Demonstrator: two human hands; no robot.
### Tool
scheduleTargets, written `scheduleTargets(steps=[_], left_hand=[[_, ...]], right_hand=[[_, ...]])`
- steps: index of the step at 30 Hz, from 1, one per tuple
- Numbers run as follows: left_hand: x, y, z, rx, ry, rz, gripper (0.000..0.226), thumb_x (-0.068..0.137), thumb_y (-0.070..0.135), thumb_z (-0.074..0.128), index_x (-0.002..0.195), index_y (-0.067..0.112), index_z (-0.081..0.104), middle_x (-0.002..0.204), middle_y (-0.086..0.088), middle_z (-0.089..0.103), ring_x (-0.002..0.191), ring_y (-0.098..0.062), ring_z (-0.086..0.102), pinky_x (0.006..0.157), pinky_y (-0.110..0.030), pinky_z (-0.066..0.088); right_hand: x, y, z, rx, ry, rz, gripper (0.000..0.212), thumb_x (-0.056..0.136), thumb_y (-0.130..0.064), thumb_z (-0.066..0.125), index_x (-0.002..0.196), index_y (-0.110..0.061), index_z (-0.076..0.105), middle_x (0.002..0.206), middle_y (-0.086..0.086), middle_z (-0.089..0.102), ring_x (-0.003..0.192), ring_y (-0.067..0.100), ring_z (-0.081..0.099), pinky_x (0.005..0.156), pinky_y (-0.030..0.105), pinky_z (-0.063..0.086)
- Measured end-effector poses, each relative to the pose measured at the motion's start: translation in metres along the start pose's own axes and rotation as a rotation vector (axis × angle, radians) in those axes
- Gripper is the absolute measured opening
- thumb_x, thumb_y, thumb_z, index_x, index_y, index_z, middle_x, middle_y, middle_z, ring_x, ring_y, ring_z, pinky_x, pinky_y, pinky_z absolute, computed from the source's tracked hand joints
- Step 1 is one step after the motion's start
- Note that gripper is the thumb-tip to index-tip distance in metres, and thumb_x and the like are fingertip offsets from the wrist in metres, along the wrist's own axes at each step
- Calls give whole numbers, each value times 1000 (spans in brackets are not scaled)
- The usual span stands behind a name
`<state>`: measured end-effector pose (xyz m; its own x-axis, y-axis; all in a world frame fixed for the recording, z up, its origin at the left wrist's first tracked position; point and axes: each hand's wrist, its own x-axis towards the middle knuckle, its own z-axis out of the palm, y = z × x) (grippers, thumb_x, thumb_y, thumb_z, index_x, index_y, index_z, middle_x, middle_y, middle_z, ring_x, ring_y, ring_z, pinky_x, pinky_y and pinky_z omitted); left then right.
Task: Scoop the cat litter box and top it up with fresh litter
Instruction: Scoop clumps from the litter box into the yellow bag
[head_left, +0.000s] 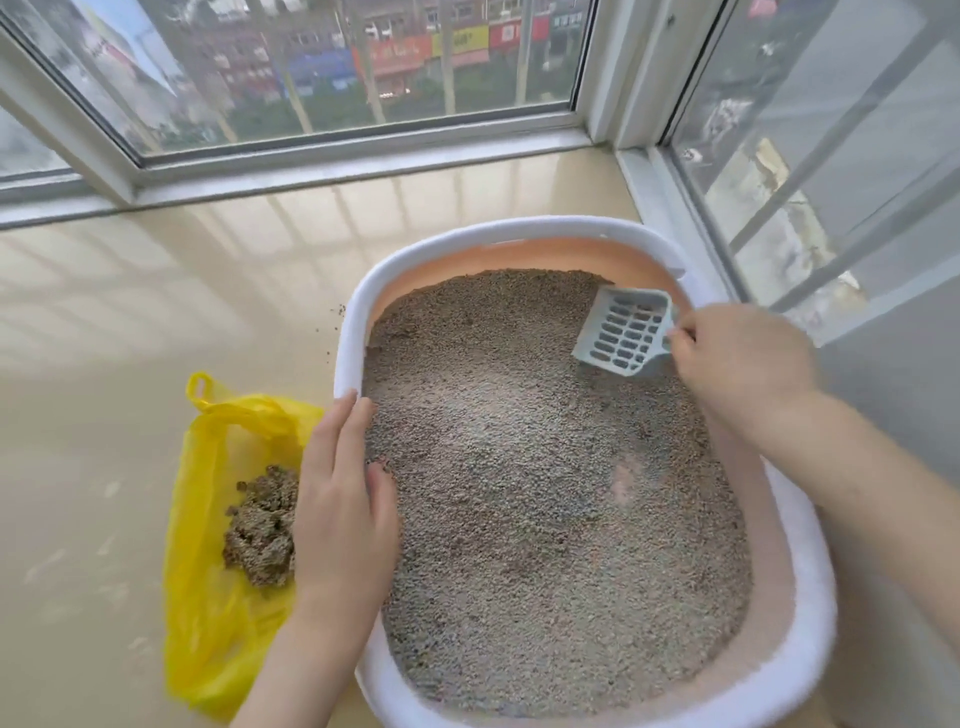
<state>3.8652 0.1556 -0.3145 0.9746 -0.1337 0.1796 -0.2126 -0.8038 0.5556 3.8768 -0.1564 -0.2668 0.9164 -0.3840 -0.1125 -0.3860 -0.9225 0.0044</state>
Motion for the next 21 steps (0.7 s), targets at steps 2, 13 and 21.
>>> scheduleTargets(steps=[2,13,21], left_hand=[[1,0,0,19,-10,-15,55,83,-10,53,136,1,45,143,-11,42,135,-23,36,113,-25,23],[1,0,-2,-94,-38,-72,66,78,-10,62,138,13,46,143,11,37,139,-8,31,111,-15,23],[1,-1,-3,-122,-31,-73,69,75,-6,66,138,16,46,141,16,36,139,-4,30,108,-26,32]], right_hand=[[31,-4,5,-115,69,-71,33,100,-30,36,85,-13,60,68,6,53,63,27,53,55,29,44],[100,-66,8,-107,-75,-418,37,96,-41,47,75,-21,69,55,-7,47,54,16,49,47,21,28],[92,-116,41,232,-208,-538,31,95,-37,54,82,-19,76,57,2,63,44,14,40,46,21,30]])
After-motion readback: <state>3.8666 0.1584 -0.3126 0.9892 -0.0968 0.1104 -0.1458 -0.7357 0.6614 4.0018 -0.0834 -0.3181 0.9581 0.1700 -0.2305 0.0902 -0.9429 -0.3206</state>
